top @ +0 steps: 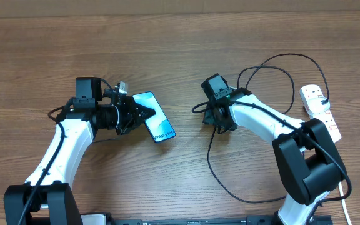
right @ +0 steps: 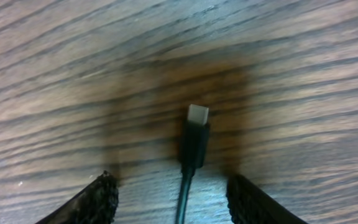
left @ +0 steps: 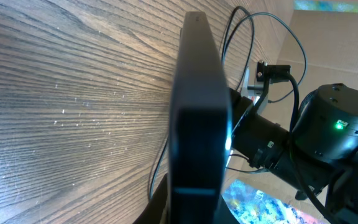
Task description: Plug charger to phone and switch on socket
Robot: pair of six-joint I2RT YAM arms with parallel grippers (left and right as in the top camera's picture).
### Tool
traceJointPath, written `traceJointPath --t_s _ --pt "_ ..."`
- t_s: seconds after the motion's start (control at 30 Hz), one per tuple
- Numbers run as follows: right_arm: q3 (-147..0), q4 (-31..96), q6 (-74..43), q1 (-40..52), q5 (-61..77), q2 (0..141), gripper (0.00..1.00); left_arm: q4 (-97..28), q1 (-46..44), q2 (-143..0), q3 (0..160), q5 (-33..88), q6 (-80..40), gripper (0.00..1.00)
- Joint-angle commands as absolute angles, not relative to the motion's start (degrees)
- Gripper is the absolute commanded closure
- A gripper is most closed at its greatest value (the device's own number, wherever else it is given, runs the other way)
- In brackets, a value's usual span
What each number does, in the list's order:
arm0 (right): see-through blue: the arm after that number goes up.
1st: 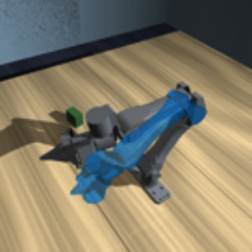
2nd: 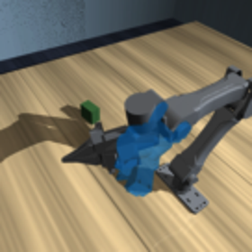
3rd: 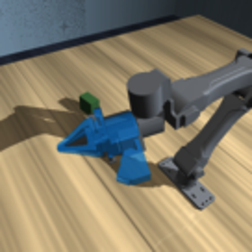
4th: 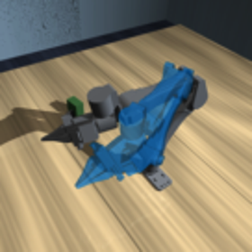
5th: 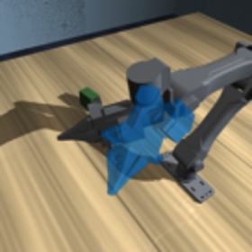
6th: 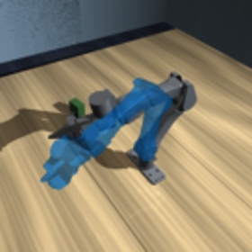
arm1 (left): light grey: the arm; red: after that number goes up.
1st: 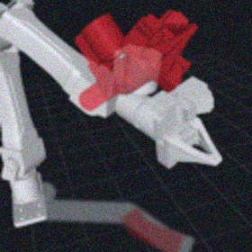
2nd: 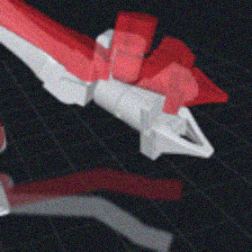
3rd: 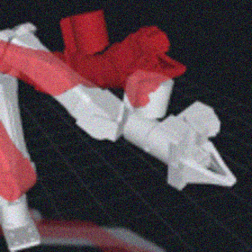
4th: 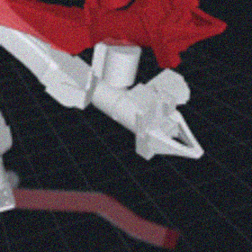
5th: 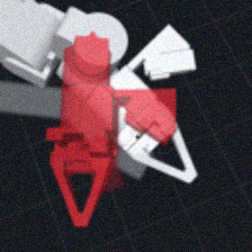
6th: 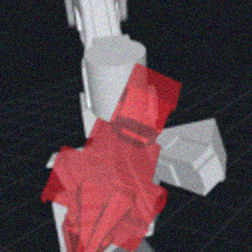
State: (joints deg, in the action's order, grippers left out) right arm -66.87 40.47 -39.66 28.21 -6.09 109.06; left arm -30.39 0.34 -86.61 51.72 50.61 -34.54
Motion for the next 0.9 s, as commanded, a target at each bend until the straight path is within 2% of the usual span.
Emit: traceJointPath --t_s 0.0,0.13,0.87 --pt "-67.4 40.3 -40.4 28.0 -7.9 111.0 0.46 -30.2 -0.1 -86.8 51.9 53.5 -35.2 0.96" --pt "-67.4 39.7 -40.2 28.0 -7.7 111.0 0.52 -30.2 -0.1 -86.8 51.9 53.5 -35.2 0.96" --pt "-67.1 36.4 -43.9 27.9 -6.8 111.2 0.54 -32.2 -0.1 -86.8 51.9 54.0 -35.1 0.96"
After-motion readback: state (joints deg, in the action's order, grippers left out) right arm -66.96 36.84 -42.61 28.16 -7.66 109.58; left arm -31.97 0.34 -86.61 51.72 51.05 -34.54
